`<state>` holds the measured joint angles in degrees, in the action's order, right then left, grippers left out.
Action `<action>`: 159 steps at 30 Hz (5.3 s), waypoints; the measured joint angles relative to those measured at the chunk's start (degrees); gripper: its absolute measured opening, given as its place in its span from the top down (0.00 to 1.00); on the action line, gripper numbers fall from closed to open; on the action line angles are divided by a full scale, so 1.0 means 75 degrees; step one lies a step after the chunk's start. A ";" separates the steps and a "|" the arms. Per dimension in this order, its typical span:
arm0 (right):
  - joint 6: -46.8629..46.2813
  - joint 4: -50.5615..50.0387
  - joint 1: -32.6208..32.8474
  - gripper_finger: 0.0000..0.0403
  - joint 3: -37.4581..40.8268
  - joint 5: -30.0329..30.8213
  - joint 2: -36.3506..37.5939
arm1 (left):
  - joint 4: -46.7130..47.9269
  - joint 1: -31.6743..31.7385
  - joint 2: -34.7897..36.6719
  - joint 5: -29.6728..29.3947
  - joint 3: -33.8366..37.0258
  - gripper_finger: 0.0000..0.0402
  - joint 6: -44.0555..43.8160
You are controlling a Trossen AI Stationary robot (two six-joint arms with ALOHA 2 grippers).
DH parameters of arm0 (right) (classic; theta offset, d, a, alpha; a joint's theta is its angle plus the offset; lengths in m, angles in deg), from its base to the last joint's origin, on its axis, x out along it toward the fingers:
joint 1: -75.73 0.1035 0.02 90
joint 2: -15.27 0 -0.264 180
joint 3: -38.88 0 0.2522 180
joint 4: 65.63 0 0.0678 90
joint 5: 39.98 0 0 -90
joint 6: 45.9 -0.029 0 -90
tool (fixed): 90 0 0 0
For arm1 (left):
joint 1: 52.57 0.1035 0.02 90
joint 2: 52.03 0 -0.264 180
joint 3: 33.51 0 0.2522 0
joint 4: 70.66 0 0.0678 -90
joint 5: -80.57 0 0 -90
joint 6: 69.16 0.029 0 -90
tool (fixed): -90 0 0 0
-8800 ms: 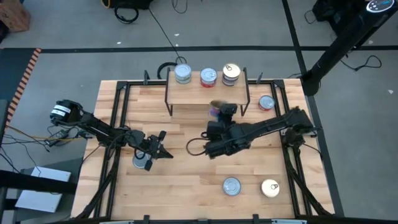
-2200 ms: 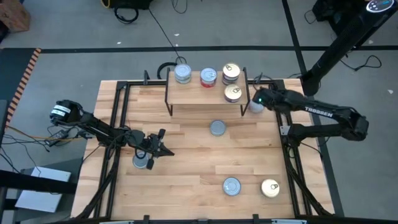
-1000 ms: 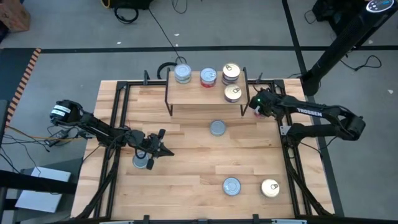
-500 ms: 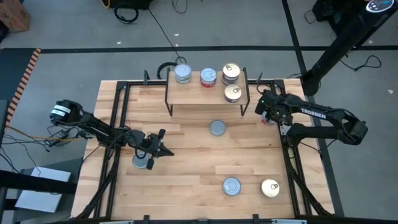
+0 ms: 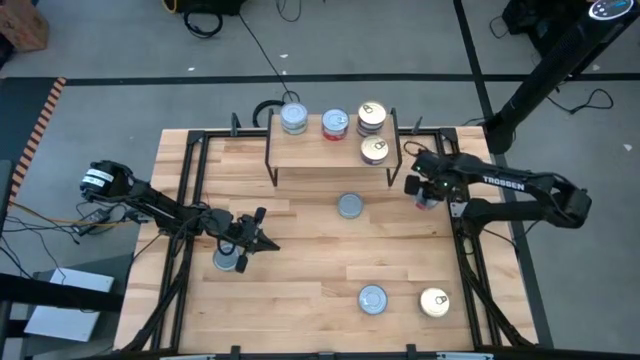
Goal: Stack canned seafood by type on shelf
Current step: Put the red tuna can on the shelf aligned with the red tuna cans
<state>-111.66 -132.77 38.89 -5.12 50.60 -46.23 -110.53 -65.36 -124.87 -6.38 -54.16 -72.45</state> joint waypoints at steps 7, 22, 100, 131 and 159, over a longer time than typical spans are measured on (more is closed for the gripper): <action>-0.0626 0.0181 0.1769 1.00 0.0000 0.0007 0.0000 | 0.0000 0.0000 0.0000 0.0000 0.0000 0.99 0.0003; -0.2133 0.4041 0.5926 0.99 -0.0029 0.1052 -0.1459 | 0.0033 -0.0003 0.0000 -0.0003 0.0000 0.99 0.0000; 0.3237 0.0301 0.7294 0.99 -0.7824 0.1336 -0.7175 | 0.0405 -0.0009 0.0000 -0.0610 0.0000 0.99 0.0146; 0.2064 0.3731 0.6640 0.99 -0.7810 -0.1498 -0.7169 | 0.0402 -0.0009 -0.0002 -0.0603 0.0000 0.99 0.0009; 0.3432 0.3528 0.6577 0.89 -0.7009 -0.0951 -0.7149 | 0.0399 -0.0011 0.0000 -0.0604 0.0000 0.99 0.0006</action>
<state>-85.93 -106.31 88.22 -57.68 43.47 -99.84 -107.53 -65.45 -124.87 -10.91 -54.16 -72.40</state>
